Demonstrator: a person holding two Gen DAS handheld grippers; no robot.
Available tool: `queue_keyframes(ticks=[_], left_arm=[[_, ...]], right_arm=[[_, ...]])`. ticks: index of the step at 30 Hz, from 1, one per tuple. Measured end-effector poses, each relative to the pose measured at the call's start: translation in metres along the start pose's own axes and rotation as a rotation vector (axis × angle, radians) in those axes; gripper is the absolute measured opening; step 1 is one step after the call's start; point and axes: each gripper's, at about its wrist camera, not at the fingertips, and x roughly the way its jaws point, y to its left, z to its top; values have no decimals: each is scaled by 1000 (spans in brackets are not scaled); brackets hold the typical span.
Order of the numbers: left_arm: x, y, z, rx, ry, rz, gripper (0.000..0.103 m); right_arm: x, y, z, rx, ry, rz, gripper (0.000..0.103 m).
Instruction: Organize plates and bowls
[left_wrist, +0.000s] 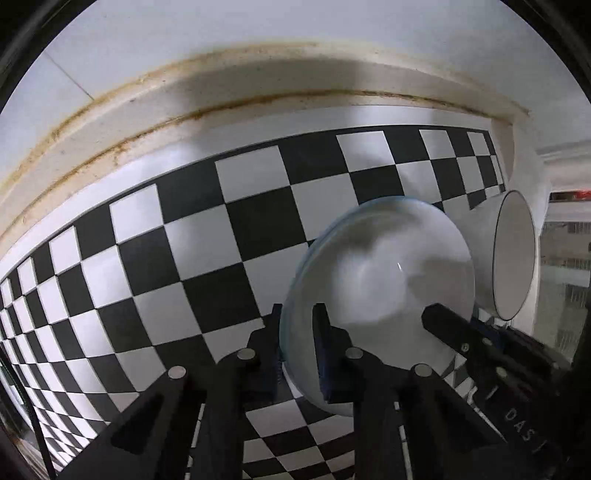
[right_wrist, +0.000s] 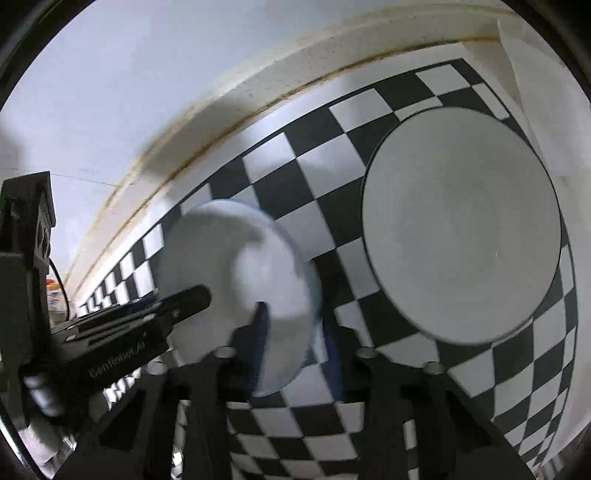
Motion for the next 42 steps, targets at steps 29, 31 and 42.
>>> queue_keyframes(ticks=[29, 31, 42], left_arm=[[-113, -49, -138, 139, -202, 2, 13], [-117, -53, -152, 157, -209, -4, 13], [-122, -76, -217, 240, -205, -9, 13]], right_arm=[[-118, 1, -95, -74, -140, -10, 9], [-129, -2, -111, -76, -154, -18, 9], [-164, -12, -200, -41, -199, -26, 9]])
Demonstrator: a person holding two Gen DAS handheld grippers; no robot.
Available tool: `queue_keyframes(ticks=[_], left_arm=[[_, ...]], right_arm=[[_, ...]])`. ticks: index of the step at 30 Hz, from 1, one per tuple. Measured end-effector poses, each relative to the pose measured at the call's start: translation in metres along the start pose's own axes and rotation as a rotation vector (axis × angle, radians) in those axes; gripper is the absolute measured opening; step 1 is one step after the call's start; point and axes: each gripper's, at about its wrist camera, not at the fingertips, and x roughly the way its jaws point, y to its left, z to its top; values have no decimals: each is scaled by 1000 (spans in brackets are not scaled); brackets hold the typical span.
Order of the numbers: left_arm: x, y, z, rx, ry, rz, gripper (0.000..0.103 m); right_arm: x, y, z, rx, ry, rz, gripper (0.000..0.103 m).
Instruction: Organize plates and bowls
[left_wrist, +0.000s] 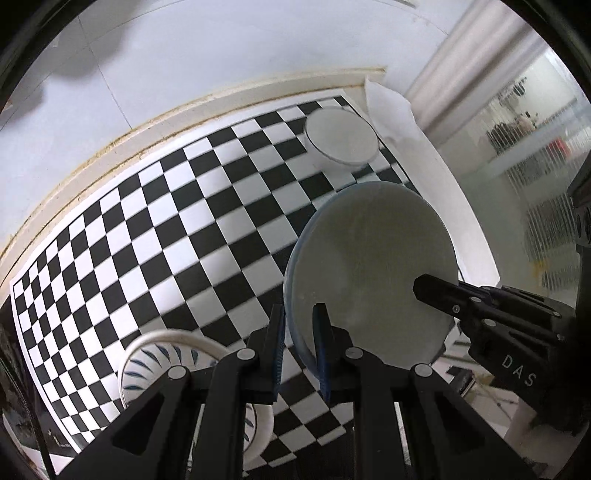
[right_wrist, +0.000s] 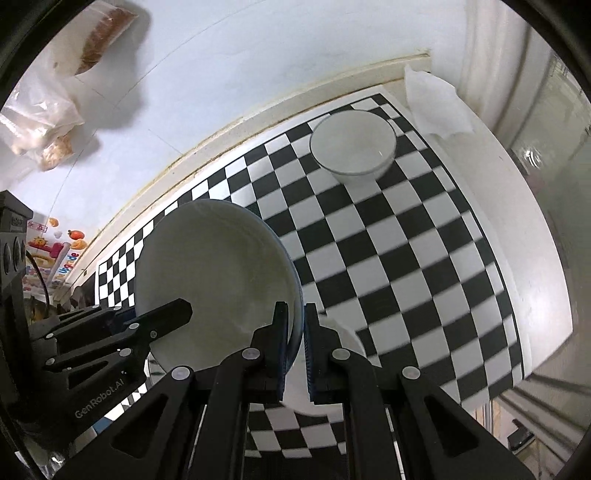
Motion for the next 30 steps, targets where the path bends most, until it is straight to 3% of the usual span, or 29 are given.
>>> queue_keyframes(ticks=[12, 18, 30], left_arm=[[51, -32, -31, 45, 129, -6, 13], [79, -39, -33, 51, 183, 6, 13], [100, -36, -37, 64, 231, 70, 13]], right_arm=[[25, -40, -54, 78, 73, -29, 9], [44, -57, -62, 113, 113, -42, 10], [71, -60, -62, 96, 172, -38, 11]])
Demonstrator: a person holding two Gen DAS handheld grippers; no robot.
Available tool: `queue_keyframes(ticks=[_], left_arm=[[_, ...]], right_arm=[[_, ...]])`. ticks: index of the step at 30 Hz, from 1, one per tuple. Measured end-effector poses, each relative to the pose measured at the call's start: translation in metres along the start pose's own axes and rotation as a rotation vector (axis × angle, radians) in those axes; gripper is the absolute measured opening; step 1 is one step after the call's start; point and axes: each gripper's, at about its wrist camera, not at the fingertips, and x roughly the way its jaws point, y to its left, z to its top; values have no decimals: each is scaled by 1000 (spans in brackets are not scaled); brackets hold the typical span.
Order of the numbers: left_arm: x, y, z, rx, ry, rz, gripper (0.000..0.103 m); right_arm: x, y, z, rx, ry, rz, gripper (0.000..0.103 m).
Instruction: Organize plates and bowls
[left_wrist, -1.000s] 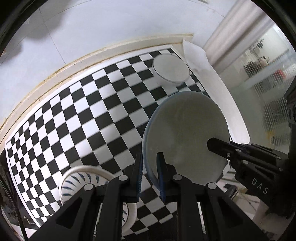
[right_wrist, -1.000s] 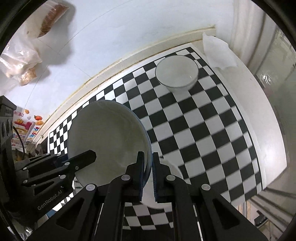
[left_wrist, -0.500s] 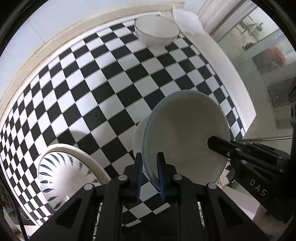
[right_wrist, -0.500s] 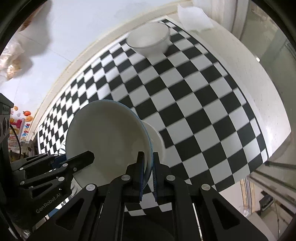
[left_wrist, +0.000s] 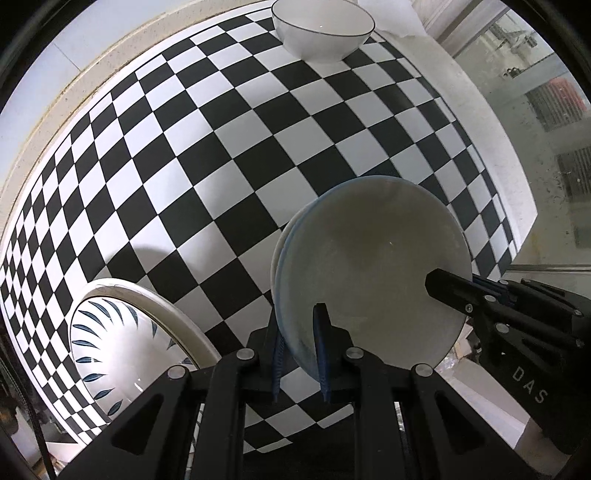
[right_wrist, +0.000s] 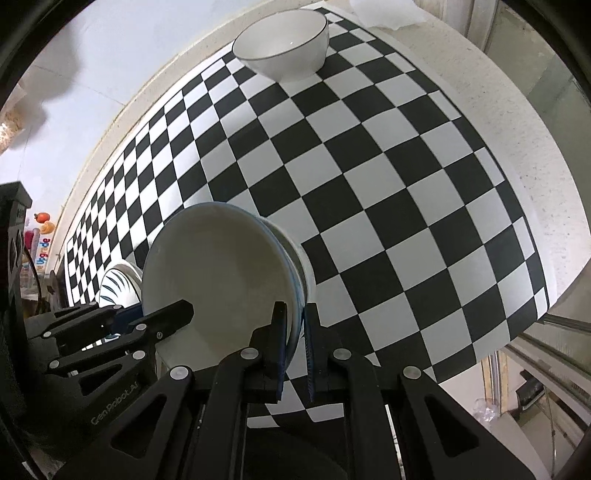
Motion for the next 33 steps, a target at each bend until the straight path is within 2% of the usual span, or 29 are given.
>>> queue_keyframes(ticks=[8, 13, 17, 20, 22, 24, 25, 26, 29, 33], left_arm=[[6, 1, 2, 9, 16, 47, 13], [6, -2, 3, 17, 27, 37, 13], [-16, 5, 6, -5, -6, 27, 13], [-44, 14, 16, -37, -59, 4, 14], [-61, 21, 34, -73, -92, -27, 19], [-69, 32, 57, -114, -110, -65, 30], [-70, 37, 67, -133, -112, -75, 30], [-70, 43, 82, -160, -112, -93, 30], [-63, 56, 123, -217, -102, -140, 30], [-45, 63, 176, -239, -75, -162, 30]], right_arm=[[9, 6, 3, -20, 39, -3, 14], [15, 5, 6, -26, 71, 9, 16], [9, -1, 6, -10, 91, 55, 16], [-8, -7, 7, 6, 70, 87, 16], [-24, -11, 17, 17, 46, 112, 17], [-34, -14, 33, 21, 30, 123, 27], [-38, -15, 43, 19, 23, 128, 37], [-41, -17, 56, 21, 15, 127, 43], [-45, -24, 92, 45, -9, 132, 44], [-40, -34, 153, 84, -45, 159, 44]])
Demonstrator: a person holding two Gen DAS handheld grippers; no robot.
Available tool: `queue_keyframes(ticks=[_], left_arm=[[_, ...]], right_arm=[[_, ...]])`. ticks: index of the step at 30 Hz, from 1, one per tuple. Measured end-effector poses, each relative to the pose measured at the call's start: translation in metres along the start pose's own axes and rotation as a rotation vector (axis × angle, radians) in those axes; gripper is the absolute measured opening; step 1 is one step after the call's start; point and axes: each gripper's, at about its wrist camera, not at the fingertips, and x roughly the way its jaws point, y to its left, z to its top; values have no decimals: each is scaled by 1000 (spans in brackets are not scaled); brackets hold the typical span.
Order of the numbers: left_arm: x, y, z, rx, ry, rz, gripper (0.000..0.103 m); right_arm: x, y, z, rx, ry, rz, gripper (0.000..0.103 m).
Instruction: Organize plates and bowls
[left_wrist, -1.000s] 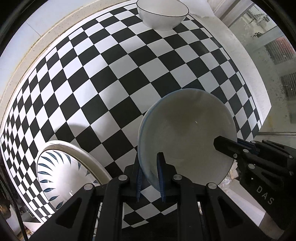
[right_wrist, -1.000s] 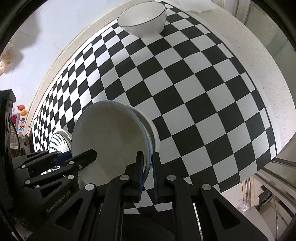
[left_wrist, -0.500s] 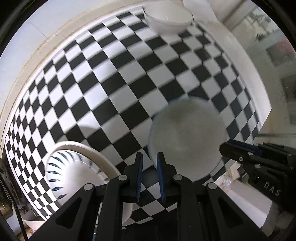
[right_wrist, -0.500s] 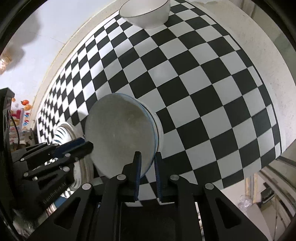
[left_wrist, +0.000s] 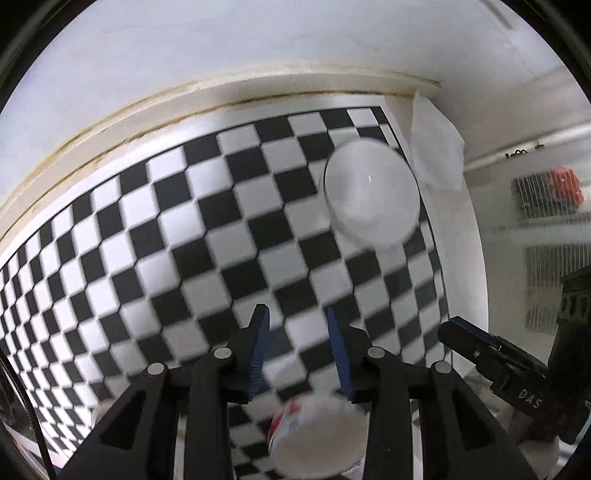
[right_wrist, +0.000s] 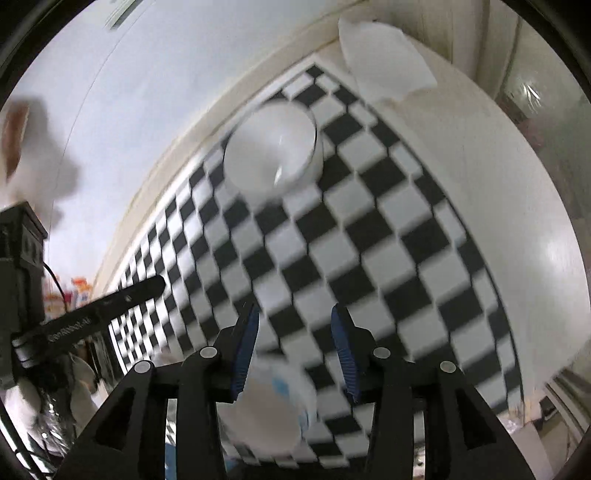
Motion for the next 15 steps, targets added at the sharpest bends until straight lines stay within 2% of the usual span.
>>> queue_keyframes(ticks=[3, 8, 15], left_arm=[[20, -5, 33, -8, 34, -15, 30], [54, -12, 67, -6, 87, -21, 30], [85, -19, 88, 5, 110, 5, 28]], right_arm=[[13, -1, 42, 20, -2, 17, 44], [42, -1, 97, 38, 14, 18, 44], [90, -12, 134, 75, 81, -33, 44]])
